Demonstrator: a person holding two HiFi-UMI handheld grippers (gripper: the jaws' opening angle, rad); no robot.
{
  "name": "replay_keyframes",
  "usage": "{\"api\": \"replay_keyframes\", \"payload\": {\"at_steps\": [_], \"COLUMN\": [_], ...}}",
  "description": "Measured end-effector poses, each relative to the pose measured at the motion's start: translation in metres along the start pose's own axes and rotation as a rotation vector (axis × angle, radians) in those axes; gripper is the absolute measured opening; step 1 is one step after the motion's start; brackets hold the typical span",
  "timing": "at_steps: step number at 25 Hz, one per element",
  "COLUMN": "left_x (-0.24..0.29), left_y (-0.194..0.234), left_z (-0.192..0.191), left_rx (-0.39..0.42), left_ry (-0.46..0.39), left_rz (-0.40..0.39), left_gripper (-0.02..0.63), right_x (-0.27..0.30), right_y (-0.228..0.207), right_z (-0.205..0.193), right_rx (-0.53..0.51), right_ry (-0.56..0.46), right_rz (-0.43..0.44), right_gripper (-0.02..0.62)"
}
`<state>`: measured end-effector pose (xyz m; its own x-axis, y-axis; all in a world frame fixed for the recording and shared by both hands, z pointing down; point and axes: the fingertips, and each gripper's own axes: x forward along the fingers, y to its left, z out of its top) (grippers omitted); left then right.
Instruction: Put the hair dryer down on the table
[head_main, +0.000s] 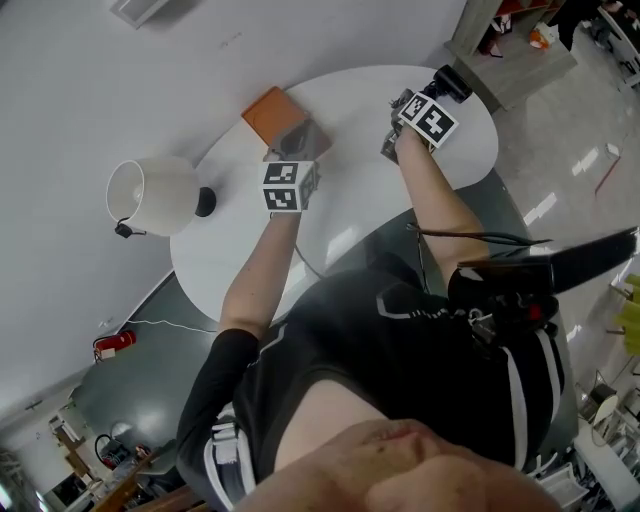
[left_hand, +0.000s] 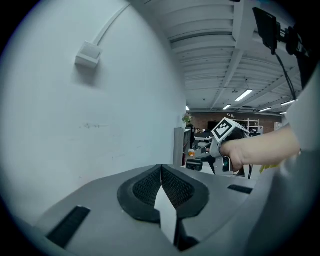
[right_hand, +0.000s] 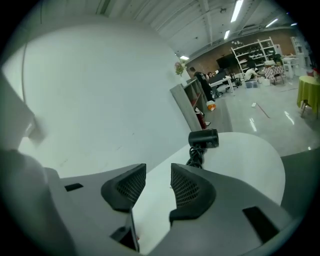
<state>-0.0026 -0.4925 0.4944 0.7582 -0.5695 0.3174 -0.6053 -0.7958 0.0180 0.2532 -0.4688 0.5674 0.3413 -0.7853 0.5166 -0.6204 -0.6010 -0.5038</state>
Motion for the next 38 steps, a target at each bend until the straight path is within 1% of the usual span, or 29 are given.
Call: {"api": "replay_keyframes", "payload": {"at_steps": [1,3,6,10,14,17,19,21,24,27,31,34,36,38], "left_x": [-0.009,-0.025,-0.052,-0.089,-0.128,-0.153,-0.167,-0.181,-0.205,-0.228,-0.259,-0.279,-0.289,-0.296], "left_y": [0.003,0.009,0.021,0.033,0.036,0.043,0.049,0.052,0.053,0.054,0.060,0.066,0.067,0.067], "left_z": [0.002,0.005,0.008,0.016,0.019,0.015,0.016,0.020,0.026,0.027,0.023,0.020,0.017,0.016], "left_rx": [0.002,0.022,0.038,0.018,-0.023,-0.063,-0.052,-0.045,-0.056,-0.066,-0.085,-0.104,-0.121,-0.121], "left_ry": [-0.011,-0.025,-0.046,-0.099,-0.153,-0.150,-0.152,-0.173,-0.213,-0.244,-0.268,-0.284,-0.294,-0.302], "left_rz": [0.010,0.022,0.059,0.109,0.148,0.174,0.196,0.214,0.242,0.276,0.362,0.426,0.454,0.467], "left_gripper": [0.032,0.032,0.032,0.032,0.032,0.032,0.032,0.032,0.032,0.032,0.032,0.032,0.032,0.032], "right_x": [-0.007,-0.021,-0.041,-0.069,-0.100,-0.122,-0.137,-0.152,-0.175,-0.197,-0.227,-0.244,-0.250,-0.253], "right_y": [0.010,0.029,0.055,0.099,0.133,0.153,0.165,0.175,0.190,0.209,0.232,0.247,0.253,0.256], "right_z": [0.000,0.000,-0.003,-0.015,-0.030,-0.046,-0.055,-0.061,-0.063,-0.072,-0.088,-0.099,-0.105,-0.109], "right_rx": [-0.015,-0.059,-0.129,-0.206,-0.299,-0.400,-0.445,-0.468,-0.524,-0.580,-0.671,-0.704,-0.720,-0.736], "right_ry": [-0.007,-0.022,-0.040,-0.033,-0.044,-0.059,-0.064,-0.070,-0.106,-0.113,-0.133,-0.142,-0.143,-0.146], "right_rz": [0.028,0.083,0.163,0.318,0.437,0.519,0.567,0.608,0.657,0.732,0.828,0.898,0.922,0.938], "right_gripper": [0.167,0.119,0.104,0.083,0.077,0.072,0.071,0.071,0.067,0.066,0.061,0.057,0.052,0.047]}}
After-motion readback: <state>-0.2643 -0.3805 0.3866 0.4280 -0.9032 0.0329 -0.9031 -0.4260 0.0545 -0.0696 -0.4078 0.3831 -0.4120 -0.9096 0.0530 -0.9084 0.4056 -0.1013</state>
